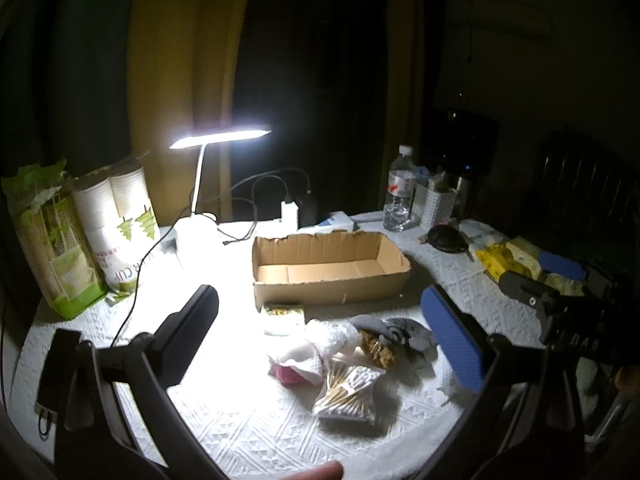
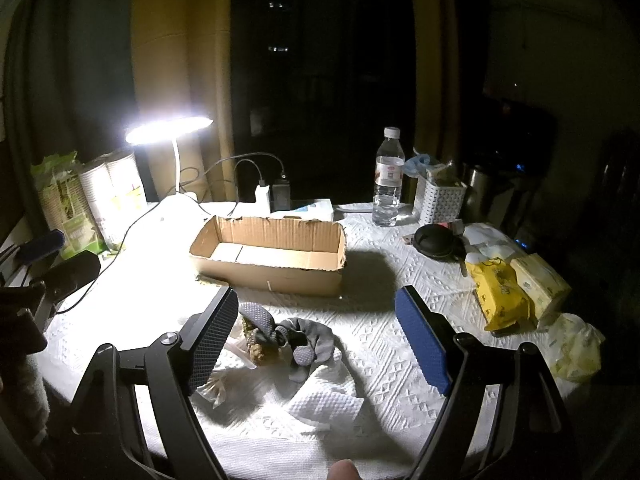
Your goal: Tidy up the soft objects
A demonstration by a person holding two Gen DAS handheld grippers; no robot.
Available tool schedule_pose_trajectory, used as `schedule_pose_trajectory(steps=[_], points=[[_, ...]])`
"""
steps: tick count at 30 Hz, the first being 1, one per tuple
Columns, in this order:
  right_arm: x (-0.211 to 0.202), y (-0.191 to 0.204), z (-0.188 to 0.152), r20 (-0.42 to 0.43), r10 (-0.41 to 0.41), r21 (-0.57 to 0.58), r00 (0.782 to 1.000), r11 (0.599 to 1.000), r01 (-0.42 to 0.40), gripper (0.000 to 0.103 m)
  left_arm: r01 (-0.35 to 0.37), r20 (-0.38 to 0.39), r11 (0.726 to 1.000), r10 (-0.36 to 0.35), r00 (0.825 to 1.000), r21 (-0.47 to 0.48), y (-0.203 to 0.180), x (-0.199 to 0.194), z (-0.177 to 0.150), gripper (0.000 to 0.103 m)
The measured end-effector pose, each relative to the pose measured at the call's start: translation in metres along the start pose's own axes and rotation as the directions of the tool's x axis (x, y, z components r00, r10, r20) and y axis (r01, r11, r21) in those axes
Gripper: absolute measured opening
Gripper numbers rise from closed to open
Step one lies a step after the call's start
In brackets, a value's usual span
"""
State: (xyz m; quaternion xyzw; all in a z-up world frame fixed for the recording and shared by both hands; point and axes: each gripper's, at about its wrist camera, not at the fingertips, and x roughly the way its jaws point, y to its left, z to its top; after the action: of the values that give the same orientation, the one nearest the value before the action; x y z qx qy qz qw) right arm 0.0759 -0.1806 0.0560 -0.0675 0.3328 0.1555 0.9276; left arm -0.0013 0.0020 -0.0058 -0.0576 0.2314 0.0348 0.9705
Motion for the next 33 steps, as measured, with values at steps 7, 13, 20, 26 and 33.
schedule_pose_trajectory(steps=[7,13,20,26,33], points=[[0.001,-0.002,0.0,-0.009,-0.002,0.005,1.0,1.0,0.002,0.084,0.011,-0.001,1.0,-0.011,1.0,0.009,-0.005,0.001,0.002,0.102],[0.001,-0.004,0.0,-0.009,0.0,0.007,1.0,1.0,0.0,0.084,0.01,-0.002,1.0,-0.01,1.0,0.008,-0.006,0.002,0.003,0.102],[0.001,-0.004,-0.002,-0.013,-0.002,0.008,1.0,1.0,0.002,0.084,0.012,-0.002,1.0,-0.012,1.0,0.009,-0.005,0.003,0.003,0.102],[0.006,-0.005,-0.001,-0.029,-0.006,0.014,1.0,1.0,0.007,0.084,0.02,-0.011,1.0,-0.019,1.0,0.015,-0.007,0.01,0.003,0.102],[0.014,-0.008,0.001,-0.033,-0.003,0.002,0.999,1.0,0.003,0.084,0.028,-0.031,1.0,-0.027,0.999,0.006,-0.007,0.02,0.002,0.102]])
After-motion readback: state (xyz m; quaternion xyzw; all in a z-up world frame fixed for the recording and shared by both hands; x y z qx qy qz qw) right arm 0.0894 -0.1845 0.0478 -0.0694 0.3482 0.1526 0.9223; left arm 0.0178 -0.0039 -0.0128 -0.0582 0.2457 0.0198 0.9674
